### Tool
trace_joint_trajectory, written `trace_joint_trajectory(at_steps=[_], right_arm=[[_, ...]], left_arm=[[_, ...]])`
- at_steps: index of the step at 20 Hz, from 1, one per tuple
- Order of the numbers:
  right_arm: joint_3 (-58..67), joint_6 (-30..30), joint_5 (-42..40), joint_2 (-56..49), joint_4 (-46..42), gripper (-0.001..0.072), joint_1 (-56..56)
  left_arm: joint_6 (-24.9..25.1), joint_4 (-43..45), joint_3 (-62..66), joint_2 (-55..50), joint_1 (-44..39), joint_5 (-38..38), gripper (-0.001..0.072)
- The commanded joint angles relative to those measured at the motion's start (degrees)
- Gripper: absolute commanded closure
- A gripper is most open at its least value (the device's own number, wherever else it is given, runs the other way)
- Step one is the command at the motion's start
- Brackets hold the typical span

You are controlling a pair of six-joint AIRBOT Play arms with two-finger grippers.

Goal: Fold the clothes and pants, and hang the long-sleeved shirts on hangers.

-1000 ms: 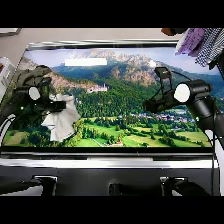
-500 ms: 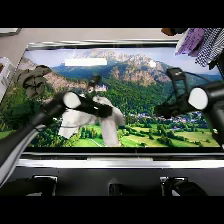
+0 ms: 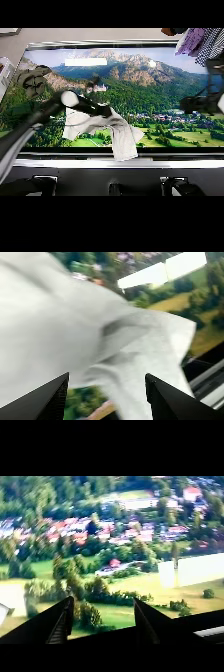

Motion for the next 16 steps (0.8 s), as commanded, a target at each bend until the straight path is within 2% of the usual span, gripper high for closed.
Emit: trace_joint_trajectory(at_steps=[1, 3, 4, 6, 8, 9, 13, 15, 16], right_arm=[[-4.5, -1.4, -4.4, -0.3, 18.9, 0.0271, -15.8], [-14.8, -10.9, -4.6, -1.5, 40.9, 0.027, -23.4], [-20.3, -15.5, -5.2, -2.2, 48.8, 0.027, -24.6], [-30.1, -22.8, -8.0, -4.2, 57.6, 0.0269, -23.3], [-35.9, -27.7, -12.7, -6.5, 61.7, 0.0267, -20.1], [-37.4, -29.1, -15.5, -7.9, 62.6, 0.0239, -18.1], [-37.8, -31.3, -25.7, -15.8, 64.8, 0.0222, -9.9], [-37.8, -31.7, -28.6, -19.9, 65.2, 0.0222, -6.7], [-37.8, -32.2, -29.3, -21.2, 65.2, 0.0223, -5.9]], left_arm=[[4.0, 5.9, 0.0, 8.1, 10.4, -9.9, 0.0161], [5.0, 5.9, 0.0, 10.5, 15.2, -11.6, 0.0162], [5.0, 5.8, 0.0, 11.0, 17.0, -12.0, 0.0163], [5.0, 5.8, 0.0, 10.8, 19.3, -12.4, 0.0162], [5.0, 5.8, -0.1, 10.7, 20.2, -12.4, 0.0163], [5.0, 5.8, -0.2, 10.7, 20.2, -12.4, 0.0163], [4.7, 5.9, -0.2, 10.7, 20.2, -12.4, 0.0162], [1.3, 7.1, -0.2, 10.7, 20.2, -12.4, 0.0149], [0.1, 7.5, -0.2, 10.7, 20.4, -12.4, 0.0041]])
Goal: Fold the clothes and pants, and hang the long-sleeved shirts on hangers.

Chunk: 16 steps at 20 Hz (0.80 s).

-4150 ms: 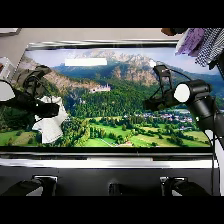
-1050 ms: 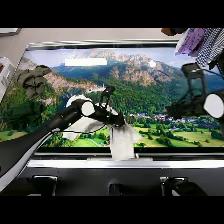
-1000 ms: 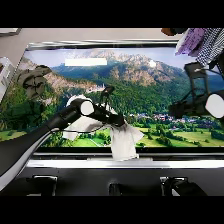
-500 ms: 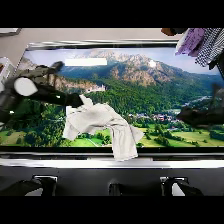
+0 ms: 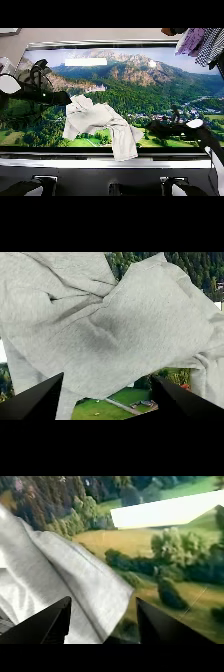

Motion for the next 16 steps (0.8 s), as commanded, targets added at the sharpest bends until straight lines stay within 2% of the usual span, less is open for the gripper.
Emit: trace_joint_trajectory(at_steps=[1, 8, 11, 13, 14, 15, 16], right_arm=[[-0.8, -2.6, -6.0, -5.7, 2.6, 0.0223, 4.2], [-0.8, -4.1, -3.8, -7.0, 4.1, 0.024, 4.2], [-0.8, -6.7, -0.2, -8.6, 4.0, 0.0361, 4.2], [-0.8, -7.1, -0.9, -8.7, 3.9, 0.0493, 4.2], [-0.8, -7.1, -1.0, -8.6, 4.1, 0.0632, 4.2], [-0.8, -7.1, -1.0, -8.6, 4.1, 0.0679, 4.1], [-0.8, -7.0, -0.5, -8.5, 4.1, 0.0679, 4.1]], left_arm=[[-3.6, 1.3, 0.0, 0.1, 0.8, -0.2, 0.0023], [-3.4, 1.2, -6.1, 1.5, 8.8, -3.1, 0.0023], [-3.0, 0.8, -13.1, 3.5, 10.8, -2.6, 0.0023], [-1.5, 0.9, -18.1, 5.0, 11.3, -1.8, 0.0024], [-1.2, 0.9, -20.6, 6.0, 11.5, -0.9, 0.0024], [-1.3, 0.9, -22.9, 6.8, 12.1, 0.5, 0.0024], [-1.3, 0.9, -25.3, 7.6, 12.8, 2.1, 0.0024]])
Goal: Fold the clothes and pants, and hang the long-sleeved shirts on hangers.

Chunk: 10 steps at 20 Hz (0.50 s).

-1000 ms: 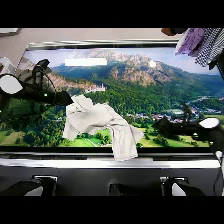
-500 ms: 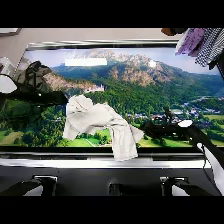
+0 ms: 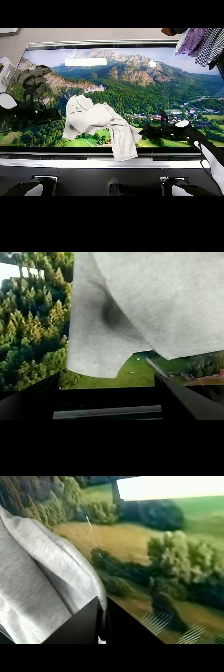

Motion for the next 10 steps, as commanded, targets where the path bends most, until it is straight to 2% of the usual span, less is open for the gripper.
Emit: trace_joint_trajectory(at_steps=[1, 3, 7, 10], right_arm=[[0.1, -0.6, 1.4, 0.2, 0.3, 0.068, 0.0], [0.1, -0.6, 2.2, 1.5, 0.3, 0.068, -0.2], [0.1, 0.5, 3.5, 4.9, 0.3, 0.068, -0.2], [0.1, 1.1, 4.0, 7.1, 0.3, 0.068, -0.2]], left_arm=[[0.7, 0.0, -8.5, 2.5, 2.3, 5.0, 0.0024], [2.3, -0.7, -11.6, 2.0, 3.5, 8.4, 0.0042], [8.8, -7.2, -16.1, -1.4, 3.8, 13.9, 0.0043], [9.2, -7.4, -17.1, -5.6, 3.8, 16.6, 0.0049]])
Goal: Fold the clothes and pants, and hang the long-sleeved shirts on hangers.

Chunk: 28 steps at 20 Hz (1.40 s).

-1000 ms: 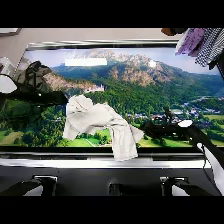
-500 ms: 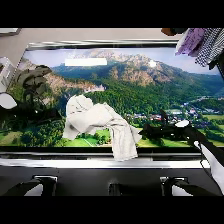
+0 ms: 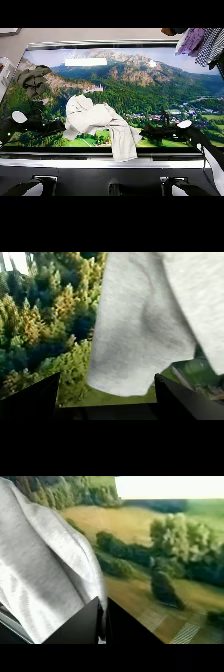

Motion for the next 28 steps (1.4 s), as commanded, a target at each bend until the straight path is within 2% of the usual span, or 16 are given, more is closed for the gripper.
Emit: trace_joint_trajectory(at_steps=[1, 3, 4, 5, 7, 12, 17, 22, 25, 28], right_arm=[[0.2, 0.9, 1.7, 2.5, 0.5, 0.068, 0.0], [0.6, 0.9, 2.7, 3.3, 0.5, 0.068, 0.0], [0.8, 0.9, 2.8, 3.8, 0.5, 0.068, 0.0], [1.0, 1.0, 2.7, 4.3, 0.5, 0.068, 0.0], [1.8, 1.0, 2.6, 5.7, 0.5, 0.068, 0.0], [11.7, 0.6, 3.1, 10.2, -1.9, 0.068, 0.0], [36.6, 1.6, 4.4, 13.1, -5.5, 0.068, 0.0], [58.6, 4.5, 5.8, 17.8, -20.3, 0.068, 0.0], [62.9, 5.4, 5.6, 23.4, -27.1, 0.068, 0.0], [63.0, 8.0, 6.1, 28.5, -29.2, 0.068, 0.0]], left_arm=[[2.5, -2.3, -1.9, -4.3, 0.2, 4.8, 0.0079], [2.6, -2.5, -1.9, -6.0, 0.0, 6.1, 0.0216], [2.6, -2.5, -1.9, -6.6, -0.5, 6.4, 0.0221], [2.6, -2.5, -1.8, -6.9, -1.1, 6.5, 0.0298], [2.6, -2.5, -1.7, -6.6, -1.9, 6.5, 0.0694], [2.4, -4.7, 5.4, -0.5, -2.2, 7.9, 0.0692], [0.4, -4.5, 27.7, 9.2, -2.2, 7.8, 0.0692], [-4.6, 0.9, 47.4, 17.4, -2.2, 7.9, 0.0692], [-5.6, 2.3, 50.7, 23.1, -2.2, 7.9, 0.0691], [-7.9, 2.3, 50.7, 28.2, -2.2, 7.7, 0.0692]])
